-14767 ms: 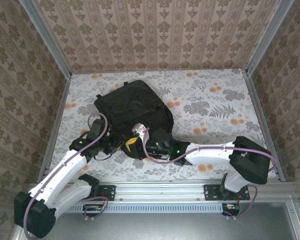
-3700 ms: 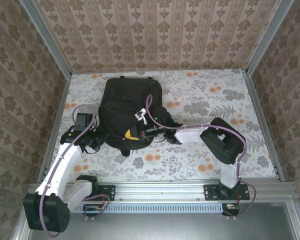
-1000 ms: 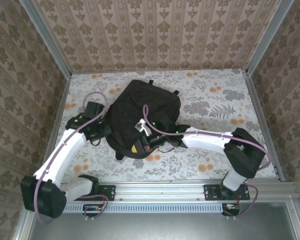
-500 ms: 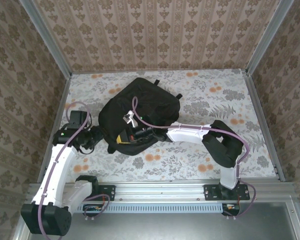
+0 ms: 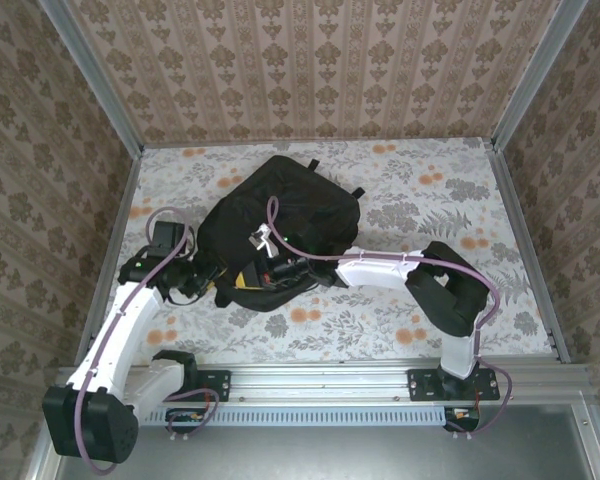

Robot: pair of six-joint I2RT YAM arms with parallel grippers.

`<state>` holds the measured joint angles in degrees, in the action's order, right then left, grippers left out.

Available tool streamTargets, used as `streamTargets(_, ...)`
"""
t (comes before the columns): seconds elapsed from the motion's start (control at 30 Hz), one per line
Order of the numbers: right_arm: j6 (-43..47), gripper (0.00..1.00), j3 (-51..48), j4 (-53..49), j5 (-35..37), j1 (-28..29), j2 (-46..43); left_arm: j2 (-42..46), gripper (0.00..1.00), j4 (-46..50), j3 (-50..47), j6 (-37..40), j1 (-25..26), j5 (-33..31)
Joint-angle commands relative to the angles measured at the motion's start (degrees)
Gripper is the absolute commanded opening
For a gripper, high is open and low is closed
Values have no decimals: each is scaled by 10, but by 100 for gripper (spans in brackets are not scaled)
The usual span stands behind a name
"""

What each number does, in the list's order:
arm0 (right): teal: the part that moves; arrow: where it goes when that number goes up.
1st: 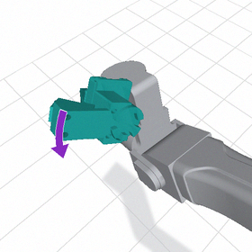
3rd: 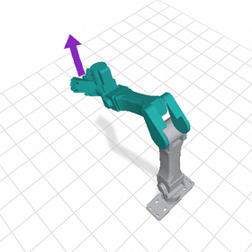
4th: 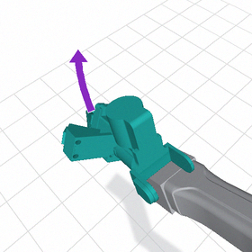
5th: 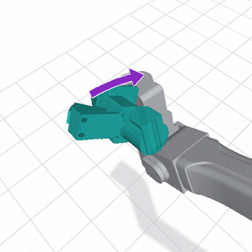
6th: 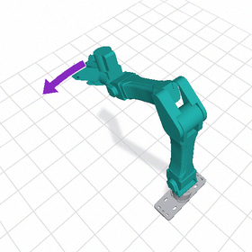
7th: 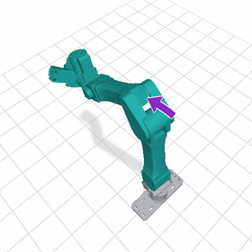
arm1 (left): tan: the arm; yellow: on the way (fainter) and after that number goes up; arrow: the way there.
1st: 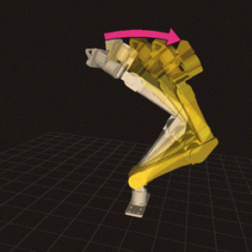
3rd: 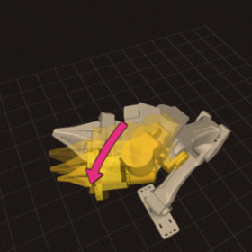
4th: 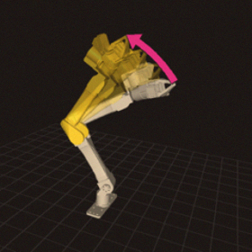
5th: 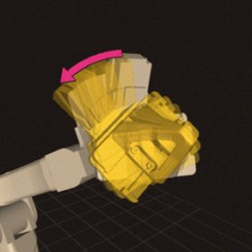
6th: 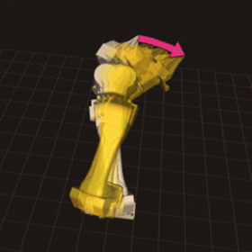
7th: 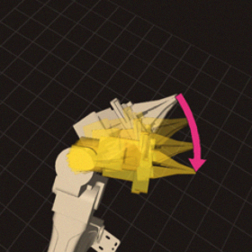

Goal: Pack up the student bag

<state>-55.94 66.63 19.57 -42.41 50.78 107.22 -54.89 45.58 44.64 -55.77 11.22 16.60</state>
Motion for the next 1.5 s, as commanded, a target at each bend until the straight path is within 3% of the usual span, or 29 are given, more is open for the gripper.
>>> streamTargets(0.0,3,0,-2,29,-1,0,-26,5,38,-6,3,-11,5,8)
streamTargets(0.43,4,0,-2,21,-1,-7,-26,8,32,-3,-18,-8,9,10)
streamTargets(0.83,19,0,0,-4,-5,-7,-34,12,7,-10,-27,-2,9,8)
streamTargets(1.0,53,0,-8,-43,-7,-7,-49,11,2,-11,-22,8,6,0)
streamTargets(1.47,105,0,-52,-108,-38,-8,-98,4,0,-8,-23,34,-11,-12)
